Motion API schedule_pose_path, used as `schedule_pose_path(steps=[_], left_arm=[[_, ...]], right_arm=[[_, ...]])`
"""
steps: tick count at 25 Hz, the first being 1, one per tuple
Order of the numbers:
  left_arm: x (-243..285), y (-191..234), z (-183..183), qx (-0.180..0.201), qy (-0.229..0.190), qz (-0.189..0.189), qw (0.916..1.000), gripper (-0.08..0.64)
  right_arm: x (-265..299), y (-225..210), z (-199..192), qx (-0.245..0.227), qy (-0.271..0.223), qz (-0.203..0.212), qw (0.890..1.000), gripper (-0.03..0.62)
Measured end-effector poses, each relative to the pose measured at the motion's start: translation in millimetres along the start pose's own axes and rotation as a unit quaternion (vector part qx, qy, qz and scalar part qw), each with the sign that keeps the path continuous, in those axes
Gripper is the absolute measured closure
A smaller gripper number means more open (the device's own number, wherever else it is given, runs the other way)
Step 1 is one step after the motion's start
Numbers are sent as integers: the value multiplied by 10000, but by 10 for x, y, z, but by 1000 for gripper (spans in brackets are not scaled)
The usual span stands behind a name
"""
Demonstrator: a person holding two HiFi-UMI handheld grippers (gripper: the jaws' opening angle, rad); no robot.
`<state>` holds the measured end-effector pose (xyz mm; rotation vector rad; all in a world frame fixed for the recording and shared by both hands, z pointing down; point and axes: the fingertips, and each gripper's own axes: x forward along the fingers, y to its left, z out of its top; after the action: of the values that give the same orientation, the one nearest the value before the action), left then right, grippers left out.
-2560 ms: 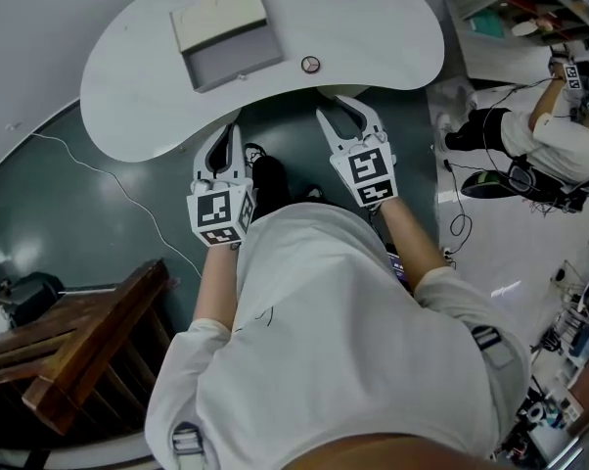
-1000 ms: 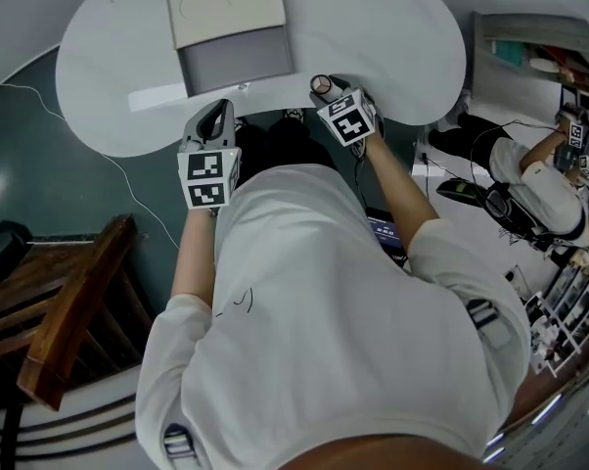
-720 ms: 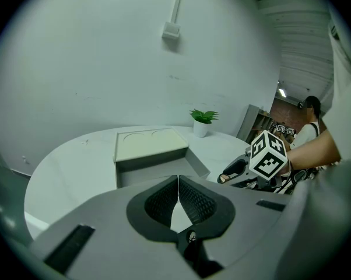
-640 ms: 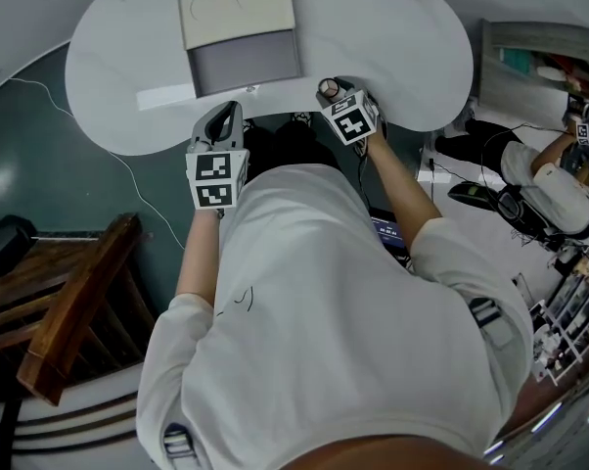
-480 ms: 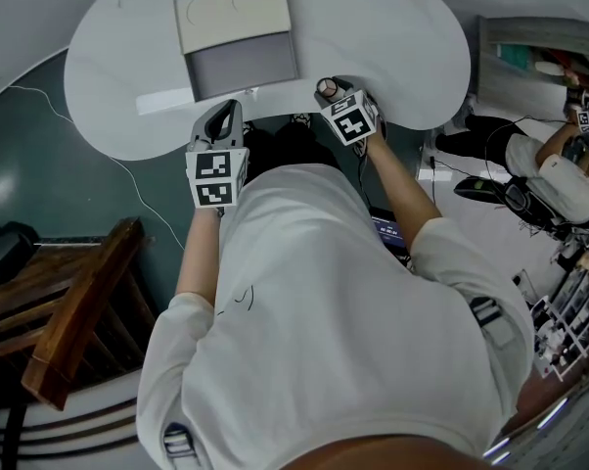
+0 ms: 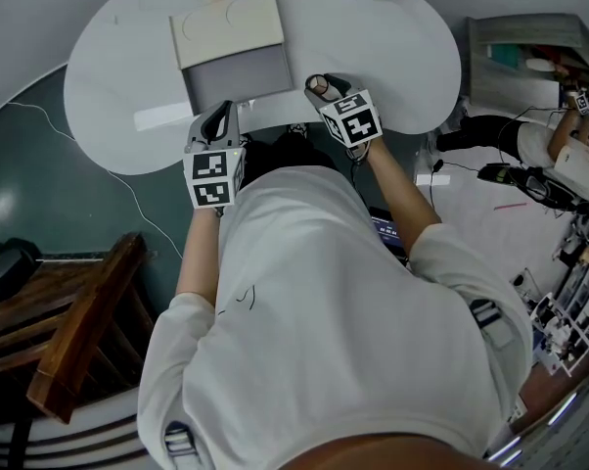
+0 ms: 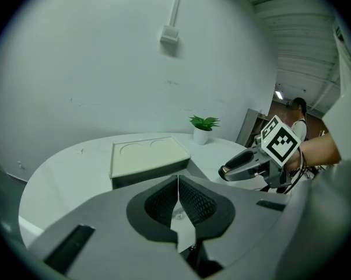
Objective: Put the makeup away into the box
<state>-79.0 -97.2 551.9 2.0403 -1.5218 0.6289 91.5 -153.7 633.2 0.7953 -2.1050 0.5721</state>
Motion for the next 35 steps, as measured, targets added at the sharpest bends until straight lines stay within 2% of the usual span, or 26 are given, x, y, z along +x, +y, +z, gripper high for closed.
schedule_pose_path(steps=[5, 9, 13, 24, 35], left_arm=[[16, 50, 22, -109, -84, 82, 9999, 537], [-23, 141, 3, -227, -156, 201, 9994, 537], [-123, 267, -81, -435, -206, 401, 9980, 537], [-480, 671, -390, -1004, -264, 971, 9898, 537], [-806, 943, -642, -1454, -379, 1476, 9776, 537]], right_arm=[[-75, 20, 258, 34, -245, 118, 9996, 380], [-118, 91, 484, 432, -509, 421, 9969, 380], [-105, 214, 640, 471, -579, 649, 9951, 380], [129, 753, 906, 161, -426, 1220, 9915, 380], [379, 1215, 1077, -420, -189, 1595, 9861, 380]])
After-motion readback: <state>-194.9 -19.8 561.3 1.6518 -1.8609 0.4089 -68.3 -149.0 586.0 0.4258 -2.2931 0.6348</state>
